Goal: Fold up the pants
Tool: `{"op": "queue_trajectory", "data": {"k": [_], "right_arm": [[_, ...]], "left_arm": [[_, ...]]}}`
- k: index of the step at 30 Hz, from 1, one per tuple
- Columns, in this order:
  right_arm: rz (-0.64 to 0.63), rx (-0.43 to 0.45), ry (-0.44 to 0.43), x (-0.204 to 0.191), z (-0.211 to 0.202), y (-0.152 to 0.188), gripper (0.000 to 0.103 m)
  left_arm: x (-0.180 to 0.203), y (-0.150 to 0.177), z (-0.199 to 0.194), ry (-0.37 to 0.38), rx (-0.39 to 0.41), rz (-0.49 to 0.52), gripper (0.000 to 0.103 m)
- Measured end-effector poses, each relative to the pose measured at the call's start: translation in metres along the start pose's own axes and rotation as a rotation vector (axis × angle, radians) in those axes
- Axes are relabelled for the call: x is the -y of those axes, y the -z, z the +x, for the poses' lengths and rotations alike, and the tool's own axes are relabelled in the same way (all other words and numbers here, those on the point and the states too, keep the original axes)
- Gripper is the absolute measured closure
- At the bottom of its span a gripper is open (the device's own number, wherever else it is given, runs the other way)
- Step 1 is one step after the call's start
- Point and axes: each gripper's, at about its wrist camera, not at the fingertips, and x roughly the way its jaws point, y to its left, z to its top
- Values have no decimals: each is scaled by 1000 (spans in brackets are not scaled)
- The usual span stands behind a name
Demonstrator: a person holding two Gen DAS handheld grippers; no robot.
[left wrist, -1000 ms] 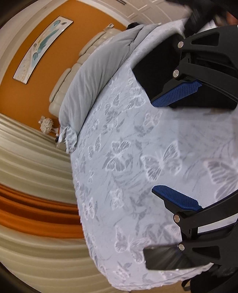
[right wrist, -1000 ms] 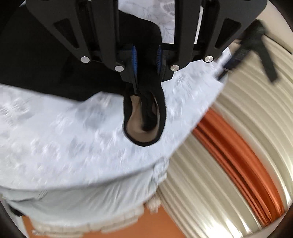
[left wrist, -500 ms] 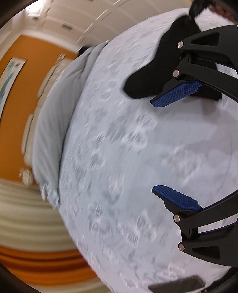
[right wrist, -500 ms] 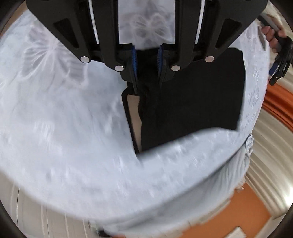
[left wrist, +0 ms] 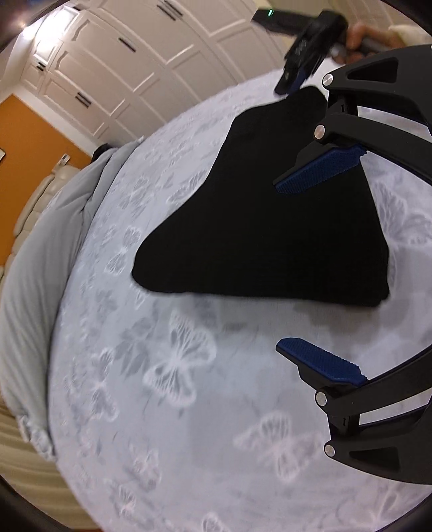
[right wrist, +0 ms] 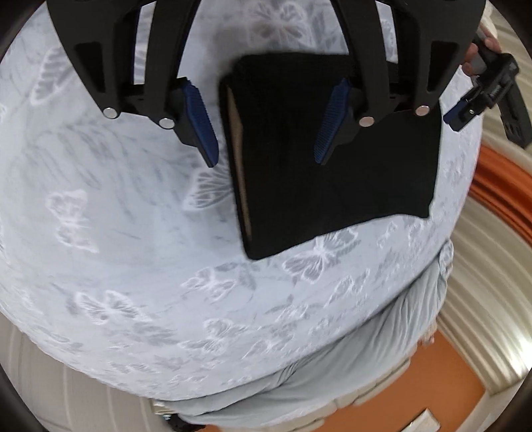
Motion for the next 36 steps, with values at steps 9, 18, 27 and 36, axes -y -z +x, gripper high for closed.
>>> {"op": "queue_trajectory", "data": {"k": [9,18,27,36], "right_arm": [[-153,103,-90,-53,-9,-5,87],[-108,55,129,-21,-7,6,13],[16,-142,-97,-16,47,36,63],[-196,-152,-275,-73,-27,71,35]], "left_arm": [[-38,-12,25,57,-67,-197,71],[-39,-12,-3,-19,16,-187,19],[-28,8,46,-23,-95,-139,40],[-42,18,-63,14,-14,-136,65]]}}
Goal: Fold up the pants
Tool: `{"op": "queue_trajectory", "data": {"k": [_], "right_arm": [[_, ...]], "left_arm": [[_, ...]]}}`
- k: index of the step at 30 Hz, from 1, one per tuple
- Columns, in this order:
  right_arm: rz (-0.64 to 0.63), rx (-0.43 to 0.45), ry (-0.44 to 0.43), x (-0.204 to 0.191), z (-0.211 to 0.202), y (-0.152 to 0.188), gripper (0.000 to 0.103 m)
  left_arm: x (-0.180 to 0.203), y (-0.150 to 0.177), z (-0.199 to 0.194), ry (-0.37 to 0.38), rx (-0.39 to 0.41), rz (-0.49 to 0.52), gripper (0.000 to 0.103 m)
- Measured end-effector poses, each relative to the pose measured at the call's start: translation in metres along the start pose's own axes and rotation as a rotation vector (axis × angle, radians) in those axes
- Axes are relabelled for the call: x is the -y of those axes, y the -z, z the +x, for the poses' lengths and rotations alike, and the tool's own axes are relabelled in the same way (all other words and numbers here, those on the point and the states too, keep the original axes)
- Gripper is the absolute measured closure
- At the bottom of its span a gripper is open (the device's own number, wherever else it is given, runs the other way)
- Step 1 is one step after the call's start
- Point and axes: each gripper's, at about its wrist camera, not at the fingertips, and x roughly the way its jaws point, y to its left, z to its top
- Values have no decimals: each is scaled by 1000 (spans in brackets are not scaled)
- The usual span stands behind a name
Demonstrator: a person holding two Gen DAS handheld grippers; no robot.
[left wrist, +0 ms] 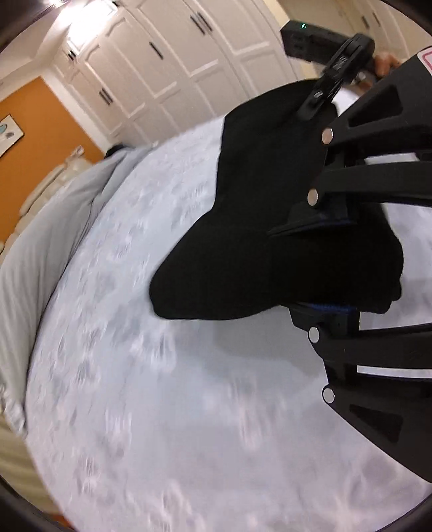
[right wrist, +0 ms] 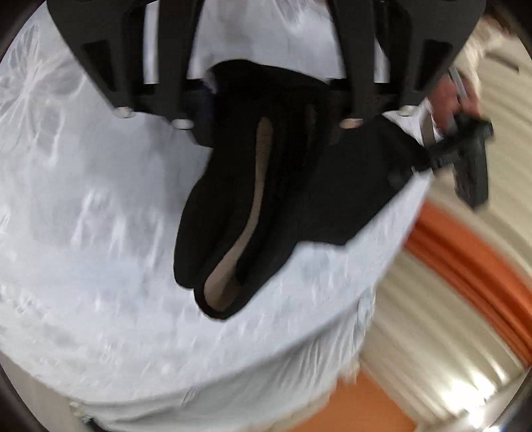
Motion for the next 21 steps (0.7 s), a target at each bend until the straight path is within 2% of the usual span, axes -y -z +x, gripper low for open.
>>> {"op": "queue_trajectory", "data": {"k": [1,2,3,4,5,6,7,8,9,11,12,13,14,15,17,19,21], "right_arm": [[0,-59,93,5,15,13,31],[10,-86,188,9,23,19,31],[18,-98,272,13,26,23,32],[16,-58,254,11,19,21,32],[18,-2,232,6,8,16,32],[19,68,207,0,-4,9,32],[20,107,189,-2,-11,4,30],[22,139,168,-5,-13,-4,30],[26,147,166,-6,-11,-11,26],[43,132,211,-3,12,-29,24],[45,101,244,0,31,-36,25],[48,83,263,1,41,-38,54],[39,58,269,1,56,-42,67],[13,40,290,-3,70,-45,97],[-12,80,251,-16,62,-46,99],[-91,185,206,-45,26,-48,99],[-132,247,220,-54,6,-48,98]], "left_arm": [[-8,6,-1,-39,-11,-4,58],[-16,15,-1,-100,-20,-1,58],[-23,22,-1,-200,-5,8,60],[-25,26,-5,-247,18,22,60],[-23,28,-9,-250,41,44,60],[-16,28,-17,-222,73,75,53],[-9,27,-27,-200,124,97,41],[-3,28,-33,-194,167,109,35],[7,28,-40,-201,233,131,28],[26,31,-40,-240,294,201,27],[32,32,-37,-260,300,231,27],[40,32,-30,-287,299,267,27],[44,34,-26,-305,293,286,27],[49,32,-14,-328,273,309,27],[51,32,-5,-342,236,327,27],[51,32,2,-336,213,329,27],[51,32,6,-321,207,329,27]]}}
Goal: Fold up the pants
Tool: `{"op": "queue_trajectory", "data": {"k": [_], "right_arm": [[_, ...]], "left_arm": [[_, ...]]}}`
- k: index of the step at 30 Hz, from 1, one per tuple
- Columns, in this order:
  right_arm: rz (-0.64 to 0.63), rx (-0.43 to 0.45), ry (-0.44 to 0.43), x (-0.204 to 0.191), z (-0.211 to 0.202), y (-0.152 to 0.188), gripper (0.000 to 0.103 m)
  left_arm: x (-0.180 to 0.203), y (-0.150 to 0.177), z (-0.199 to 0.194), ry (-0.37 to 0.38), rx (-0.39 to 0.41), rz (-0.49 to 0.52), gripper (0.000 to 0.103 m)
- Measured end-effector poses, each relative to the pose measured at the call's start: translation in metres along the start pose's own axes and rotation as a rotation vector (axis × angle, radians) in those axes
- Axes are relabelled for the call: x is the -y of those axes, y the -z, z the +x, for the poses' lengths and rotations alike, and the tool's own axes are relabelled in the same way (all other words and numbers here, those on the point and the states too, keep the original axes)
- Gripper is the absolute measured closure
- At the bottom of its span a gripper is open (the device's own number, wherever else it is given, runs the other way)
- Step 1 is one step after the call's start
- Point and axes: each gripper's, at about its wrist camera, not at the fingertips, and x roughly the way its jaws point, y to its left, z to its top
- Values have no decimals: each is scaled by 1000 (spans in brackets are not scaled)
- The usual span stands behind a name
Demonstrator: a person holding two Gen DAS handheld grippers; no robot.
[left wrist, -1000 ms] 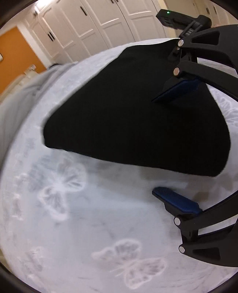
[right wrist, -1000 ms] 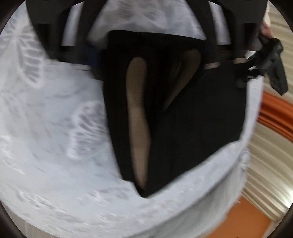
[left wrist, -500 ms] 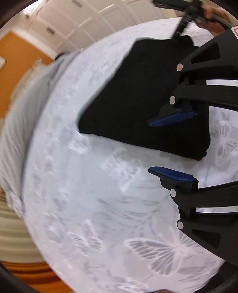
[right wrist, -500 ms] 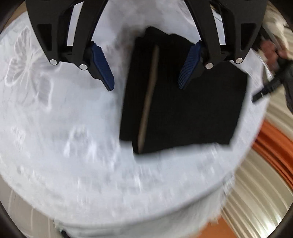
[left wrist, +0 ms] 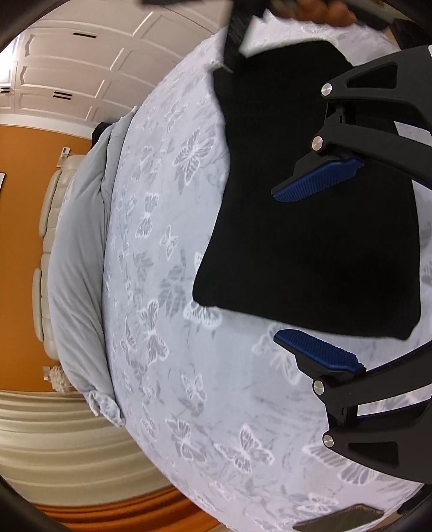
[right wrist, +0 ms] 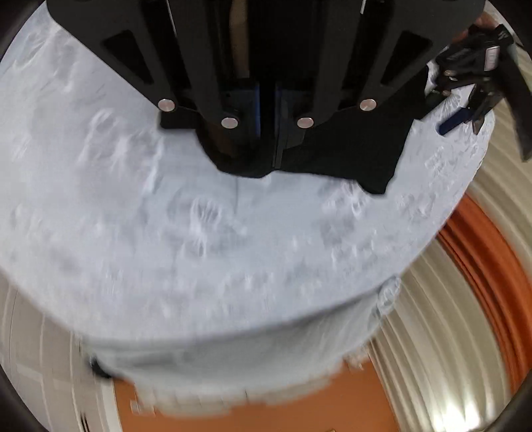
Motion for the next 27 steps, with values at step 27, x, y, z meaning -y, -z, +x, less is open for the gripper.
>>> {"op": "queue_trajectory", "data": {"k": [27], "right_arm": [[-71,-233,126,13,-5,94,69]], "left_arm": [[20,29,32,-98,-119,114,23]]}}
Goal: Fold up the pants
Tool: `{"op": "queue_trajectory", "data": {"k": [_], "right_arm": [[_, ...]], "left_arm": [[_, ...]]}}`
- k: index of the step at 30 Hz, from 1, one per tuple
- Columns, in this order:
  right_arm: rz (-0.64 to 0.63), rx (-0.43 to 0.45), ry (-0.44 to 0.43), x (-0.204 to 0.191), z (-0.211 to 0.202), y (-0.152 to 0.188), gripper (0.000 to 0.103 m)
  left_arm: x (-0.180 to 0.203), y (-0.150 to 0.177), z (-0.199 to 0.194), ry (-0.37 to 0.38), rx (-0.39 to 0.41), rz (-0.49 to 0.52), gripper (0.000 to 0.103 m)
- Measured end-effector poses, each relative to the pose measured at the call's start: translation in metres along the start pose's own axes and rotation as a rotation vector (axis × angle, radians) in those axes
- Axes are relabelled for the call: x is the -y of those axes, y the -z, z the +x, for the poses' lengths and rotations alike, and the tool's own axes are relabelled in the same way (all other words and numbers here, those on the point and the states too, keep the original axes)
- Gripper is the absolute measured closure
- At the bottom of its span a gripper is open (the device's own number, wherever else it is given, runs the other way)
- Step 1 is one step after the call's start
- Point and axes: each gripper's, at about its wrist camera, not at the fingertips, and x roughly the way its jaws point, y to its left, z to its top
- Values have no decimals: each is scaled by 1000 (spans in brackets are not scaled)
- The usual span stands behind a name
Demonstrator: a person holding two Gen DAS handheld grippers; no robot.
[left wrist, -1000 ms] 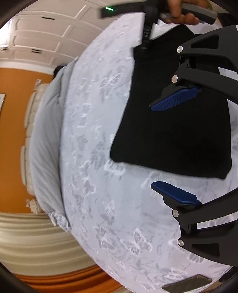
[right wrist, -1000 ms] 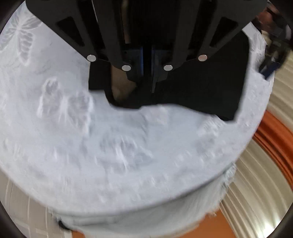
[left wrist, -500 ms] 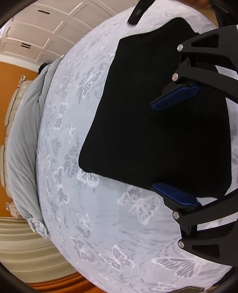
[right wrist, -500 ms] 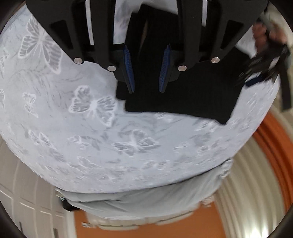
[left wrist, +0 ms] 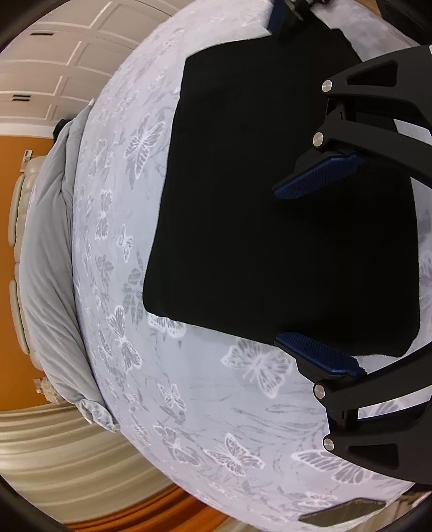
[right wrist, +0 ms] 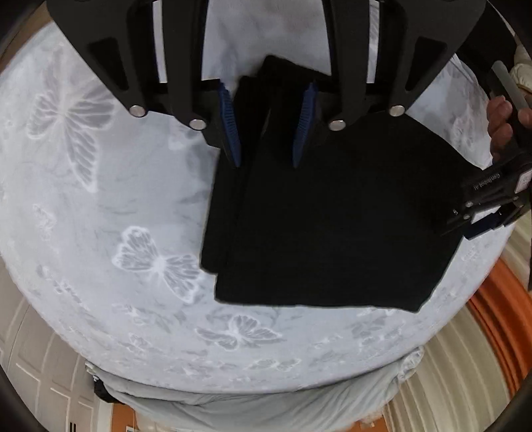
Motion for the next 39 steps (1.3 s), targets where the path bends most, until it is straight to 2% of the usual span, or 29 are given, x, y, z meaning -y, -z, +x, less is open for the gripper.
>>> {"op": "queue_trajectory", "data": {"k": [2,3,5,7,10,12,13,15,16,18,20,23,26,27,28,30,32,34,37,38,39], "right_arm": [[-4,43,13,-2,-21,-4,69],[18,85,-3,0,-31,-4,68],[46,106,-53,2,-35,-2,68],[70,82,-79,2,-30,2,64],[48,7,-61,-9,-9,9,62],[31,9,-40,-13,-5,15,56],[25,16,-32,-15,-5,16,62],[3,41,-15,-19,-6,15,85],[-2,56,-7,-21,-11,14,90],[1,110,-50,-21,-32,8,90],[18,125,-63,-17,-38,7,88],[85,-10,-25,1,0,18,70],[80,16,-9,1,-6,14,58],[88,34,-2,2,-11,12,48],[123,68,2,8,-19,11,32],[203,102,-30,20,-29,12,19],[285,82,-109,33,-23,12,18],[329,-5,-177,37,1,11,18],[404,-134,-260,35,41,15,16],[406,-110,-256,34,42,14,20],[373,-88,-260,29,42,10,44]], "left_arm": [[1,0,-1,-3,0,10,23],[1,1,-2,1,1,11,23],[0,1,-5,5,3,6,23],[-2,3,-7,12,0,1,23],[-2,7,-10,8,-2,14,23],[-1,11,-11,0,-4,28,22],[-1,12,-12,-1,-6,33,22],[-1,15,-13,-4,-7,42,22],[-1,16,-13,-5,-8,45,22],[-1,18,-16,-4,-6,48,22],[-3,19,-20,-3,3,46,22],[-8,21,-19,-10,2,40,18],[-13,24,-15,-6,-25,31,18],[-17,24,-15,8,-35,21,18],[-22,23,-18,30,-38,4,18],[-33,21,-24,85,-34,-45,18],[-47,18,-27,157,-32,-119,17],[-61,16,-19,213,-65,-196,16],[-72,19,14,241,-189,-305,16],[-75,20,23,271,-226,-345,16],[-78,23,31,321,-249,-399,17]]}}
